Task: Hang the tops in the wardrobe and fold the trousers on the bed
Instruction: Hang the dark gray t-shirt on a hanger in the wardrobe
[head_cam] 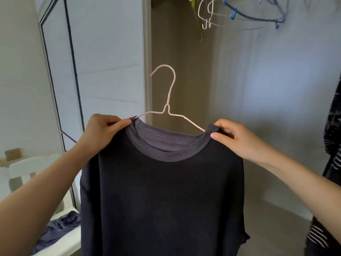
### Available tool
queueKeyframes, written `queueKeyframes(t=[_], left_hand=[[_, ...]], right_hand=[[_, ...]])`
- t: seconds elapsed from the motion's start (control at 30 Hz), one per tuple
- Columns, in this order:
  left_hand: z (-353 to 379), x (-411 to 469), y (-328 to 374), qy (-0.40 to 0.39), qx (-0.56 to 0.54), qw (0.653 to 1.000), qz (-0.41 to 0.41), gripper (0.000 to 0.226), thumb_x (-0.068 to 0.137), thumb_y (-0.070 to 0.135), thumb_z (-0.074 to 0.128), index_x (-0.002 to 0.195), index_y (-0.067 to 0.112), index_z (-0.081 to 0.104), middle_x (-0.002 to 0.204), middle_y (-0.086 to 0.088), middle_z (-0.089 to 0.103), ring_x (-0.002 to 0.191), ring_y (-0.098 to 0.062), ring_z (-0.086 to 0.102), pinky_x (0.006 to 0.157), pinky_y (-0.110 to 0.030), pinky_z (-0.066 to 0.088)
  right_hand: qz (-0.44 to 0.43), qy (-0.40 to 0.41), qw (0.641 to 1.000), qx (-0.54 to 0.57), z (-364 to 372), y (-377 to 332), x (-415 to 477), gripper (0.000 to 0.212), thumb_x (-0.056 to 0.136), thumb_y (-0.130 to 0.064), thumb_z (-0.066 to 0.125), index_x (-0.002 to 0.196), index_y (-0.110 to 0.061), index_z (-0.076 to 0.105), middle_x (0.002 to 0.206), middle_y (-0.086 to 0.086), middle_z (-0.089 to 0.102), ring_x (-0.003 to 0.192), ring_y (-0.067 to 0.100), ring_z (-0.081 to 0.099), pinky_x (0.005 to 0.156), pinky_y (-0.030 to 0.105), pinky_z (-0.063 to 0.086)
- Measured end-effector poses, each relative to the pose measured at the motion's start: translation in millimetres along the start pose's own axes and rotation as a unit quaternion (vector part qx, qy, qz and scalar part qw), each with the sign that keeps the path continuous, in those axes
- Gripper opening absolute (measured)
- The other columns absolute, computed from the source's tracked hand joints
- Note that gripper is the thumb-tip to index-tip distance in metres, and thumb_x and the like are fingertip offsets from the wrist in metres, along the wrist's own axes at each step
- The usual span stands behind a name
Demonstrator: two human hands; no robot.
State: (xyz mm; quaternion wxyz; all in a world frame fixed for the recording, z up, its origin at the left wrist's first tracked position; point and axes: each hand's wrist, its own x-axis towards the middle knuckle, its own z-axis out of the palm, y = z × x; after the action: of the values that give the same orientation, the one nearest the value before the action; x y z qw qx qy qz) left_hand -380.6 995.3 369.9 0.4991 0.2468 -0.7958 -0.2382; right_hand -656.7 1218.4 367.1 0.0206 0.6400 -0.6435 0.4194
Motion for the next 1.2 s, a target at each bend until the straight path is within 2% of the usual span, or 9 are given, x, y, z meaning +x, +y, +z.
queueKeyframes(t=[0.1,0.17,0.27,0.4,0.57,0.7,0.87,1.03,1.2], left_hand=[[13.1,4.3,12.3,0.006,-0.019,1.000,0.008,0.031,0.089,0.031,0.069,0.067,0.010,0.074,0.050,0.010,0.057,0.052,-0.002,0.045,0.050,-0.009,0.036],[21.7,6.7,19.6,0.007,-0.031,0.999,0.010,0.032,0.089,0.030,0.069,0.064,0.010,0.072,0.049,0.011,0.055,0.051,-0.002,0.045,0.049,-0.009,0.035],[32.2,10.8,29.5,0.015,-0.056,0.998,0.014,0.033,0.089,0.029,0.070,0.060,0.013,0.071,0.050,0.009,0.055,0.050,-0.001,0.044,0.049,-0.010,0.036],[45.1,17.1,42.6,0.007,-0.064,0.998,0.018,0.029,0.087,0.032,0.072,0.066,0.013,0.075,0.062,-0.011,0.065,0.057,-0.005,0.048,0.052,-0.012,0.040],[60.6,30.6,69.7,0.006,-0.087,0.995,0.048,0.026,0.088,0.028,0.071,0.063,0.023,0.073,0.051,0.016,0.060,0.051,0.003,0.051,0.051,-0.006,0.039],[76.6,42.8,86.8,0.003,-0.120,0.989,0.082,0.027,0.087,0.030,0.071,0.061,0.032,0.073,0.058,0.017,0.067,0.055,0.005,0.055,0.055,-0.006,0.043],[109.7,63.3,93.9,-0.038,-0.138,0.983,0.118,0.037,0.089,0.030,0.069,0.053,0.019,0.066,0.047,0.014,0.049,0.051,-0.001,0.041,0.049,-0.011,0.034],[149.2,93.5,97.6,-0.064,-0.181,0.971,0.144,0.025,0.090,0.030,0.069,0.070,0.017,0.074,0.068,0.001,0.071,0.063,-0.002,0.052,0.062,-0.024,0.045],[180.1,130.2,101.2,-0.110,-0.201,0.957,0.177,0.033,0.092,0.037,0.065,0.069,0.014,0.071,0.062,0.004,0.064,0.062,-0.007,0.048,0.062,-0.027,0.042]], right_hand=[[-0.003,0.041,0.999,-0.023,-12.7,5.7,-10.9,0.010,0.093,-0.022,0.062,0.099,-0.029,0.059,0.093,-0.006,0.068,0.090,0.012,0.064,0.080,0.029,0.048],[0.036,0.053,0.994,-0.086,-27.6,14.3,-19.4,0.014,0.087,-0.037,0.065,0.099,-0.037,0.057,0.092,-0.010,0.066,0.089,0.010,0.063,0.079,0.030,0.050],[0.113,0.042,0.977,-0.174,-57.0,23.5,-34.4,0.042,0.080,-0.063,0.056,0.067,-0.022,0.056,0.059,-0.011,0.054,0.059,0.012,0.052,0.061,0.033,0.041],[0.107,0.032,0.972,-0.206,-84.1,17.6,-49.7,0.052,0.089,-0.045,0.062,0.053,-0.015,0.040,0.051,-0.007,0.031,0.050,0.009,0.031,0.055,0.030,0.025],[0.095,0.034,0.988,-0.117,-107.4,2.6,-61.3,0.045,0.096,-0.032,0.056,0.060,-0.008,0.045,0.055,-0.009,0.036,0.054,0.006,0.035,0.056,0.023,0.026],[0.131,0.076,0.988,0.043,-117.6,-9.7,-68.6,0.030,0.100,-0.028,0.049,0.093,-0.006,0.069,0.089,0.008,0.071,0.081,0.014,0.064,0.075,0.030,0.049],[0.205,0.113,0.970,0.069,-129.6,-18.7,-77.1,0.029,0.098,-0.025,0.053,0.100,-0.002,0.070,0.100,0.014,0.073,0.091,0.025,0.068,0.086,0.037,0.052],[0.222,0.228,0.916,0.243,-141.2,-38.3,-85.6,0.018,0.087,-0.019,0.062,0.081,-0.012,0.077,0.083,0.009,0.075,0.068,0.015,0.072,0.061,0.024,0.059],[0.218,0.300,0.889,0.269,-149.3,-65.1,-84.5,0.029,0.092,-0.021,0.057,0.077,-0.010,0.079,0.080,0.010,0.075,0.066,0.018,0.072,0.061,0.026,0.059]])
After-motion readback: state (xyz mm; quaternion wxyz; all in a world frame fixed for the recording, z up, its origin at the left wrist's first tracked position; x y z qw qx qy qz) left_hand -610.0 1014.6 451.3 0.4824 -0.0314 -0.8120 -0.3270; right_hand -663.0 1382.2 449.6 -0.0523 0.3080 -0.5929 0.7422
